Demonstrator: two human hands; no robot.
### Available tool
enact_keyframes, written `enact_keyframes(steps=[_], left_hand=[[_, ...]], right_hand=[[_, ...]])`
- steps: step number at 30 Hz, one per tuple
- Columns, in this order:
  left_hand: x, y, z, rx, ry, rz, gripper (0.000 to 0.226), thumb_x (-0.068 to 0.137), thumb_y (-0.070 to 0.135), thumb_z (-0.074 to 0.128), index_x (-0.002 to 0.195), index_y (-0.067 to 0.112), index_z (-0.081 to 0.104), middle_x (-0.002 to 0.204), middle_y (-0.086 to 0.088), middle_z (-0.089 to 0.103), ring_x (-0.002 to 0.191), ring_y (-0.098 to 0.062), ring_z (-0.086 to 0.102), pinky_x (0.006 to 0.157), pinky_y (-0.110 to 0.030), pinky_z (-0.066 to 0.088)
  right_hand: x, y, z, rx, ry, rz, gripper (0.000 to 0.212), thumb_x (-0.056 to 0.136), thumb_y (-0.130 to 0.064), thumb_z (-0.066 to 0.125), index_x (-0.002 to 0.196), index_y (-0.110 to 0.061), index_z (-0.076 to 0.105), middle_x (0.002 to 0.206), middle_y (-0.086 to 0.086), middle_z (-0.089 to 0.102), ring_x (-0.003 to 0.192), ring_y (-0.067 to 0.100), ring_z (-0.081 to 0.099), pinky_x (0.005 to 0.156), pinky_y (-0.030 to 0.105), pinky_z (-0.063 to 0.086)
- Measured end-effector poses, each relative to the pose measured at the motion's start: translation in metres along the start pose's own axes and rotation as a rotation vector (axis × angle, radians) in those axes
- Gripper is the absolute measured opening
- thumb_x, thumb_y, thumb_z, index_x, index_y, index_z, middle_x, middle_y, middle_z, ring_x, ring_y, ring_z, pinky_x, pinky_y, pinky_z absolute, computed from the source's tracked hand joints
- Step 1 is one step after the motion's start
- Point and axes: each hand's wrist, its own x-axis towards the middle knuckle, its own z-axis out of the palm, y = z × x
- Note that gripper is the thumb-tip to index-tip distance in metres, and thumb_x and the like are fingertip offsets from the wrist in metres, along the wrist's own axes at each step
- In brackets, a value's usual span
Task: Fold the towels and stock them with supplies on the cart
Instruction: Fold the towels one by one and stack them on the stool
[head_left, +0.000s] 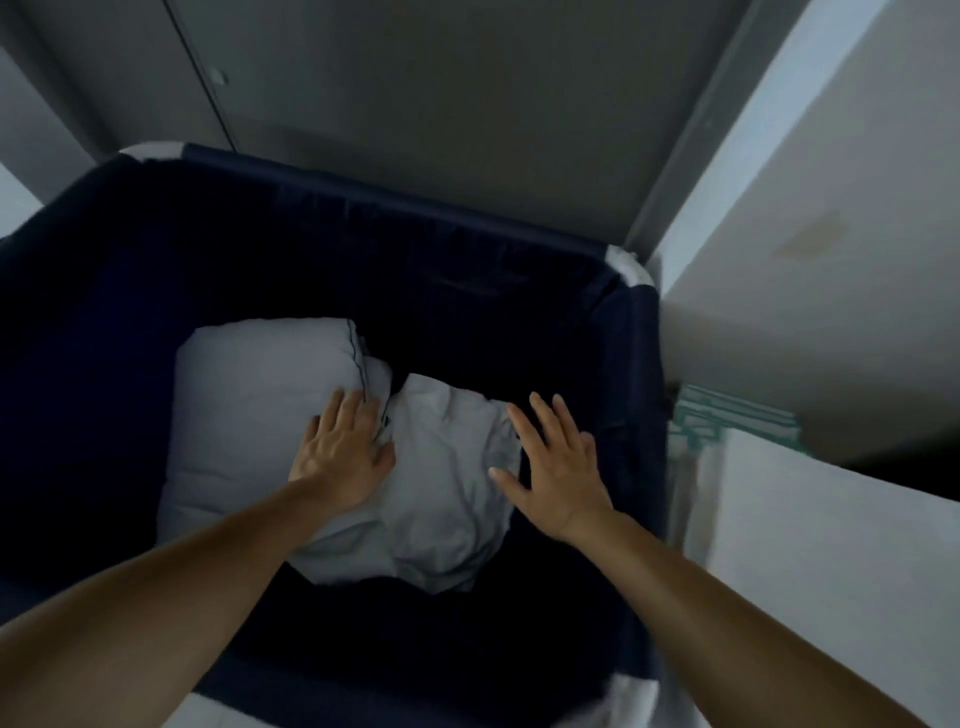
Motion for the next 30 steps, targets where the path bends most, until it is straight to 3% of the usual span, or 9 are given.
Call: enact_keyframes(steps=[5,12,16,20,24,27,30], left_hand=[[0.048,-0.06,0.048,0.005,-0.087,0.04,0.073,0.099,0.053,0.032,0.158,0.016,0.009,0.166,-0.004,0.005,0.153,-0.023,-0.002,0.121,-0.042,0.009],[0.095,-0.088,0.178,-0.059,-0.292,0.127,0.087,0.086,0.065,0.013,0.157,0.014,0.014,0.165,-0.007,0.014,0.152,-0.024,0.007,0.122,-0.042,0.013],[0.127,-0.098,0.251,-0.049,-0.346,0.193,0.073,0.1,0.054,0.035,0.158,0.016,0.014,0.165,-0.008,0.011,0.152,-0.026,0.006,0.121,-0.04,0.011],[0.15,-0.11,0.302,-0.055,-0.331,0.23,0.071,0.1,0.049,0.041,0.157,0.013,0.018,0.165,-0.01,0.012,0.152,-0.028,0.005,0.123,-0.042,0.011],[0.158,-0.117,0.332,-0.065,-0.305,0.263,0.071,0.1,0.046,0.045,0.156,0.01,0.022,0.164,-0.012,0.016,0.151,-0.03,0.011,0.122,-0.044,0.014],[0.156,-0.12,0.335,-0.046,-0.318,0.299,0.071,0.099,0.045,0.047,0.155,0.008,0.023,0.164,-0.014,0.016,0.152,-0.03,0.011,0.122,-0.042,0.012],[0.151,-0.12,0.325,-0.04,-0.349,0.303,0.072,0.099,0.047,0.043,0.157,0.012,0.018,0.165,-0.01,0.011,0.152,-0.026,0.005,0.122,-0.039,0.011]], right_hand=[[0.072,-0.028,0.082,0.096,-0.177,0.145,0.091,0.089,-0.072,0.044,0.157,-0.036,-0.006,0.165,-0.006,-0.016,0.151,0.024,-0.016,0.117,0.066,0.013],[0.141,0.002,0.231,0.214,-0.364,0.369,0.102,0.086,-0.067,0.059,0.158,-0.035,-0.006,0.166,-0.003,-0.013,0.151,0.027,-0.015,0.119,0.061,0.01],[0.179,0.029,0.308,0.227,-0.44,0.469,0.108,0.083,-0.064,0.066,0.158,-0.032,-0.005,0.166,-0.001,-0.013,0.151,0.031,-0.013,0.118,0.064,0.013],[0.203,0.043,0.367,0.274,-0.414,0.58,0.118,0.075,-0.063,0.075,0.158,-0.036,-0.005,0.165,0.0,-0.021,0.151,0.035,-0.013,0.113,0.069,0.02],[0.211,0.041,0.408,0.284,-0.413,0.658,0.13,0.071,-0.057,0.083,0.156,-0.036,-0.013,0.162,0.008,-0.026,0.148,0.043,0.0,0.113,0.06,0.03],[0.213,0.028,0.419,0.131,-0.357,0.649,0.103,0.085,-0.038,0.075,0.157,-0.026,0.003,0.16,0.023,0.0,0.136,0.047,0.027,0.103,0.048,0.041],[0.212,0.019,0.404,0.153,-0.333,0.639,0.069,0.089,-0.024,0.067,0.145,-0.019,0.028,0.14,0.023,0.033,0.116,0.043,0.051,0.093,0.041,0.046]])
